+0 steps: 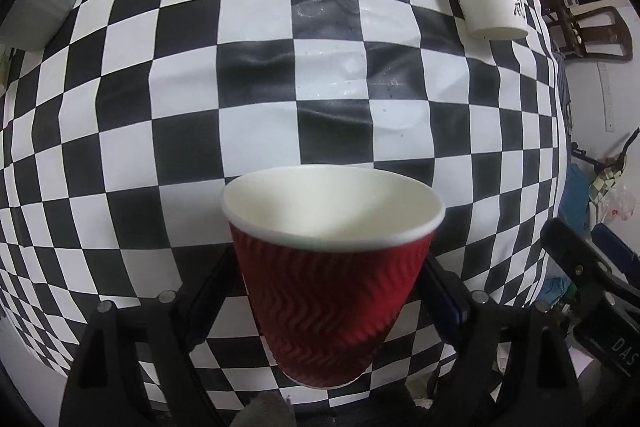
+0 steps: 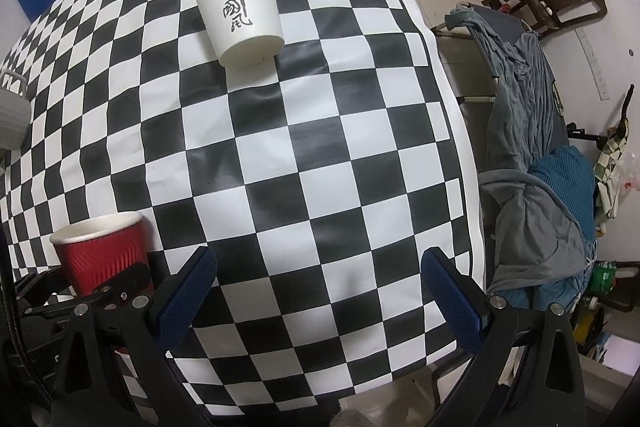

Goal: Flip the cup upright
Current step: 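Carry the red cup with the left tool toward the right tool, then grasp the red cup with the right tool while the left tool releases it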

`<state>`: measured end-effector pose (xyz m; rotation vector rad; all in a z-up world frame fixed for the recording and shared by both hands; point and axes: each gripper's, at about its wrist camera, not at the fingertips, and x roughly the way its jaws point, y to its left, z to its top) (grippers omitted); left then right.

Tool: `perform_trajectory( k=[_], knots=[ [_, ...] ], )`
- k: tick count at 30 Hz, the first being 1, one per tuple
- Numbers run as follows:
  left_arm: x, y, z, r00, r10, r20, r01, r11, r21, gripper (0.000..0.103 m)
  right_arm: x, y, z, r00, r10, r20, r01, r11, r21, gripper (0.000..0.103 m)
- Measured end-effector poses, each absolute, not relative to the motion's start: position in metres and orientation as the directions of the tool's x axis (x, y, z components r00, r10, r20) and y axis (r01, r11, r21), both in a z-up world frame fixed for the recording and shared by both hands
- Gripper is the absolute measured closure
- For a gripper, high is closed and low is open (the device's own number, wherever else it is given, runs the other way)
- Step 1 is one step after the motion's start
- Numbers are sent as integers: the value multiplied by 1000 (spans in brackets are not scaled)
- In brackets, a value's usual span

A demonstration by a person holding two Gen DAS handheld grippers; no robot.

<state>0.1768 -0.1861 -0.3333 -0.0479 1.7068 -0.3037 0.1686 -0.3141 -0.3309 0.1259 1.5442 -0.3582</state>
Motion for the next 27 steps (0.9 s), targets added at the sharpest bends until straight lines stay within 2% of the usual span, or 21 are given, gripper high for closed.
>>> perform_trajectory(
  k=[9,14,20,27],
  knots=[
    [174,-157,-298,-91,-254,-963,135,955,-265,16,163,-323,-316,16,-108,-994,349,932,-96,0],
    [170,-121,-251,28,-263,-964,126,958,-258,16,154,-319,-297,57,-60,-997,363,931,-35,0],
    [150,-70,-229,217,-52,-975,93,995,-33,16,148,-273,-296,65,51,-997,284,956,68,0],
    [130,-13,-274,179,82,-980,-8,997,82,13,157,-213,-327,45,84,-995,188,978,91,3]
  ],
)
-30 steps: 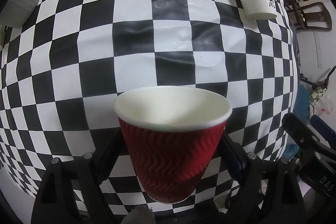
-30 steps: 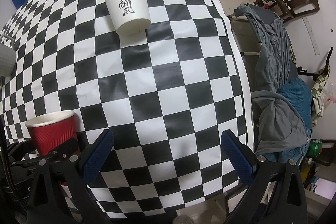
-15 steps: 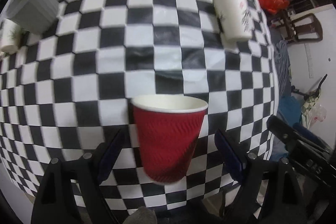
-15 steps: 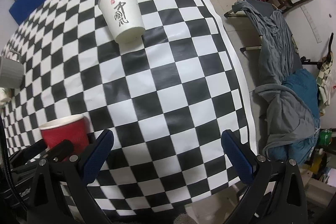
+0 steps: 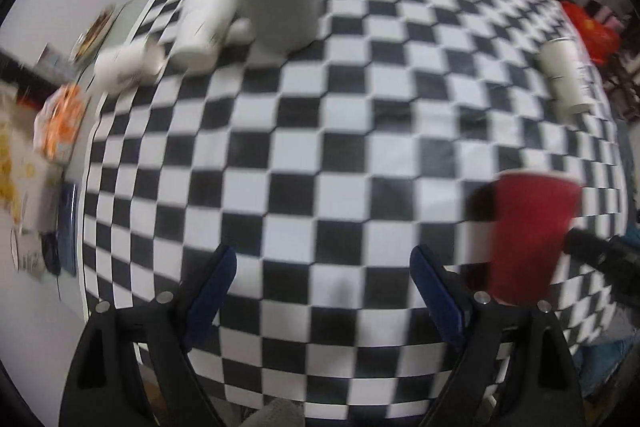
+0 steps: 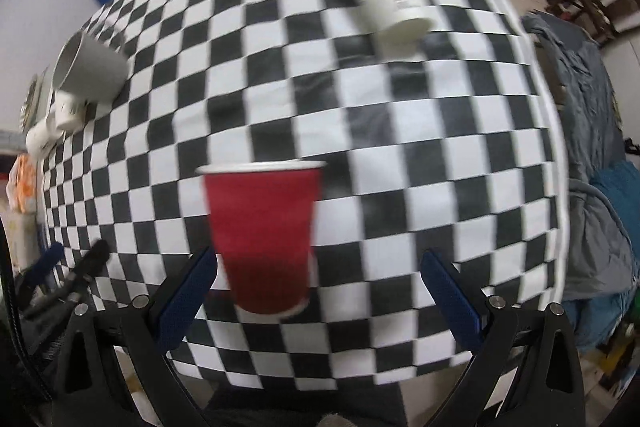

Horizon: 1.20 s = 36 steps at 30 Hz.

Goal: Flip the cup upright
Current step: 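Grasp the red cup with the right tool while the left tool releases it, then carry the red cup with the right tool above the table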

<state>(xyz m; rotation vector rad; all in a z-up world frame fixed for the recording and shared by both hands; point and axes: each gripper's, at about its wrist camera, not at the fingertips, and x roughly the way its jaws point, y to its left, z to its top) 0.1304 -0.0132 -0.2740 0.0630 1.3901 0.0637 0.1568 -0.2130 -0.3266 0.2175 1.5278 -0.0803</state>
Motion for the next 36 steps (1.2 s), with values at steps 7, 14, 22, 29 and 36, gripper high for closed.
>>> perform_trajectory(
  k=[7,14,22,29,36],
  knots=[
    [121,16,-297,145,91,-985,-69,994,82,13,177,-185,-358,6,73,-997,151,986,73,14],
    [122,10,-298,152,89,-984,-52,995,82,13,191,-178,-377,-36,76,-996,146,987,70,22],
    [138,-11,-316,90,59,-994,0,998,59,13,200,-174,-378,-68,80,-994,122,990,71,22],
    [144,-17,-325,80,68,-994,13,997,70,13,213,-179,-383,-107,110,-988,123,988,97,21],
    [148,-18,-323,78,68,-995,4,998,69,13,226,-188,-397,-150,158,-976,125,982,140,20]
  ],
)
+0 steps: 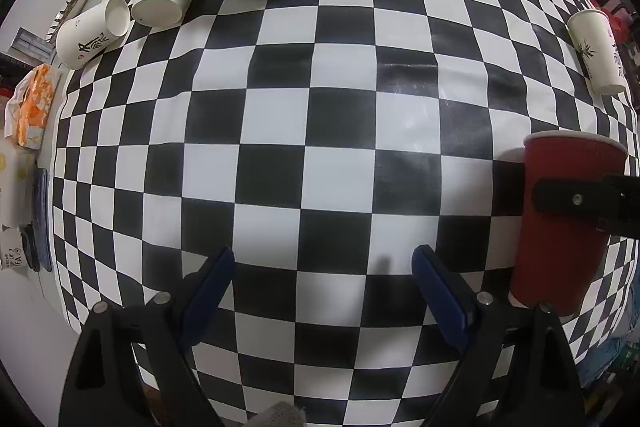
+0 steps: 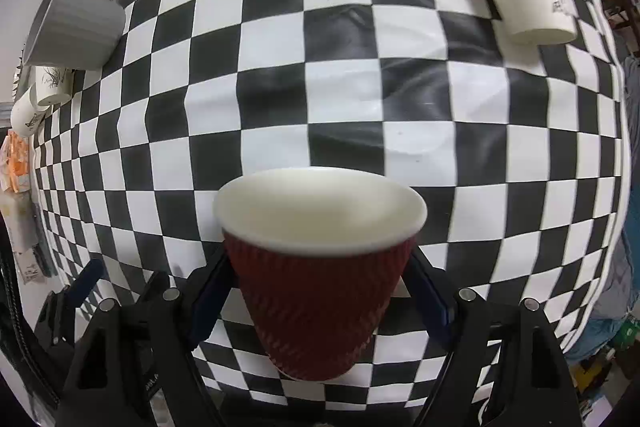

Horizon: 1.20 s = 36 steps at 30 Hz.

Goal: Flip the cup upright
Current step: 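Carry the red cup with the right tool above the table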

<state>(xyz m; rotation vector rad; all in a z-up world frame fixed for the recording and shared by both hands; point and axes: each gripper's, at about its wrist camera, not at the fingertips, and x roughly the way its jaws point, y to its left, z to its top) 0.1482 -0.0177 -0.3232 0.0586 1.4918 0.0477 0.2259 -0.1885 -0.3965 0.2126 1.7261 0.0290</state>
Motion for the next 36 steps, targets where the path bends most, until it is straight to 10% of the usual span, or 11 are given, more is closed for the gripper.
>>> perform_trajectory(
  k=[19,36],
  knots=[
    [154,11,-330,81,84,-993,-41,996,81,13,221,-197,-329,507,29,-862,108,989,97,22],
    [143,25,-321,121,61,-991,-38,998,57,13,167,-168,-337,545,-29,-838,59,998,4,20]
  ],
)
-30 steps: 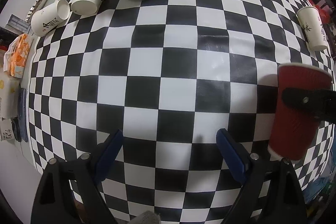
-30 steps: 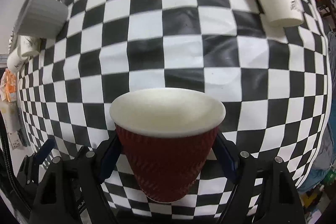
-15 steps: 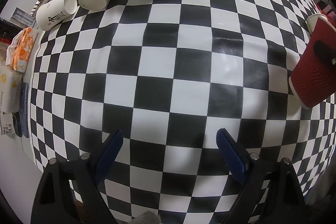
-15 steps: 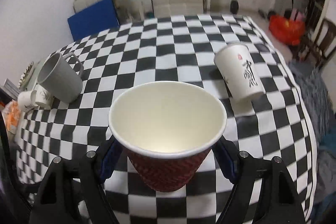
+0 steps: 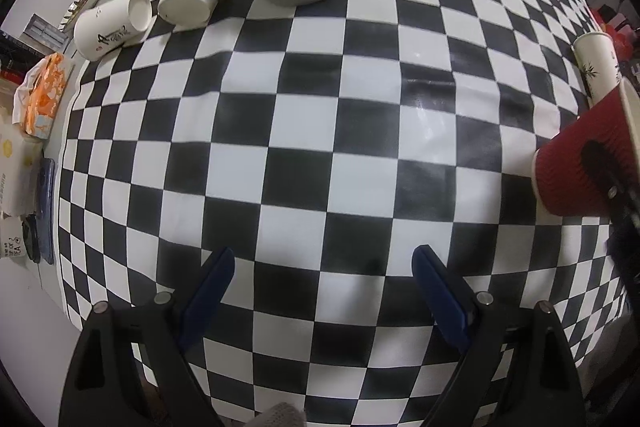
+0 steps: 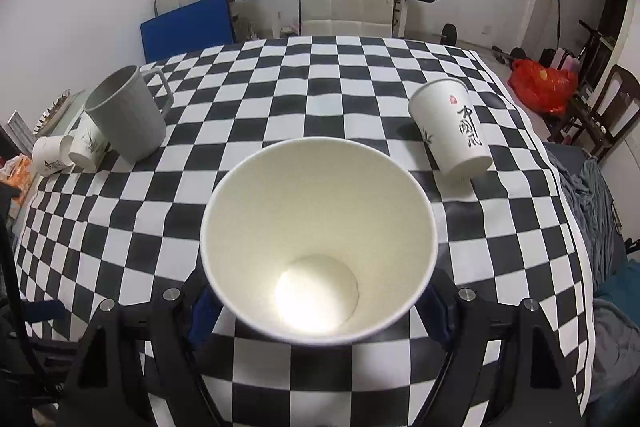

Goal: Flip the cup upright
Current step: 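Carry the red cup with the right tool above the table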

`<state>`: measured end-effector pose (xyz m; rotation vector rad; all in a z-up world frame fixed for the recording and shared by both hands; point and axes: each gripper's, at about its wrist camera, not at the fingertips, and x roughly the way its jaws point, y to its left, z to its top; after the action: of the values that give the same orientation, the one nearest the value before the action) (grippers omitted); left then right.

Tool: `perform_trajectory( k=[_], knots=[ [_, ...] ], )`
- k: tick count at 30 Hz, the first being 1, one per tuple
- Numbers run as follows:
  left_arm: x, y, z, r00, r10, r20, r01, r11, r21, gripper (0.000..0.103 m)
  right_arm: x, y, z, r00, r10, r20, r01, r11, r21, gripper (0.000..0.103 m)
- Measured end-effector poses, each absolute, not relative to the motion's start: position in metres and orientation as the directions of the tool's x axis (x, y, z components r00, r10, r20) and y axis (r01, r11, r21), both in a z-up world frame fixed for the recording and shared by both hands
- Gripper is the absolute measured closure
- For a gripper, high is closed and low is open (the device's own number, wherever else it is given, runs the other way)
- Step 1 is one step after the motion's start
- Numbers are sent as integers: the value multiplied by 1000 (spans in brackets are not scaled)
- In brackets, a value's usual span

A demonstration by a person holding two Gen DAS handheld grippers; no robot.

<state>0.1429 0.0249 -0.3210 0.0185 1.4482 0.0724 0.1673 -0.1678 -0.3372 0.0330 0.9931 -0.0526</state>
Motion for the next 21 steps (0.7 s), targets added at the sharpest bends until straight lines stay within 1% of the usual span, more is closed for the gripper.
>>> perform_trajectory(
  k=[7,9,15,21],
  knots=[
    [138,23,-301,190,63,-980,-18,998,61,13,164,-164,-337,504,-54,-862,79,997,-16,19],
    [135,24,-295,213,68,-975,-14,998,66,13,163,-165,-333,500,-64,-863,92,996,-21,16],
    [123,22,-277,287,70,-955,-1,997,72,12,154,-168,-317,494,-93,-864,129,991,-33,15],
    [125,-1,-255,334,59,-941,23,997,71,12,137,-179,-296,486,-109,-867,172,985,-27,15]
  ],
)
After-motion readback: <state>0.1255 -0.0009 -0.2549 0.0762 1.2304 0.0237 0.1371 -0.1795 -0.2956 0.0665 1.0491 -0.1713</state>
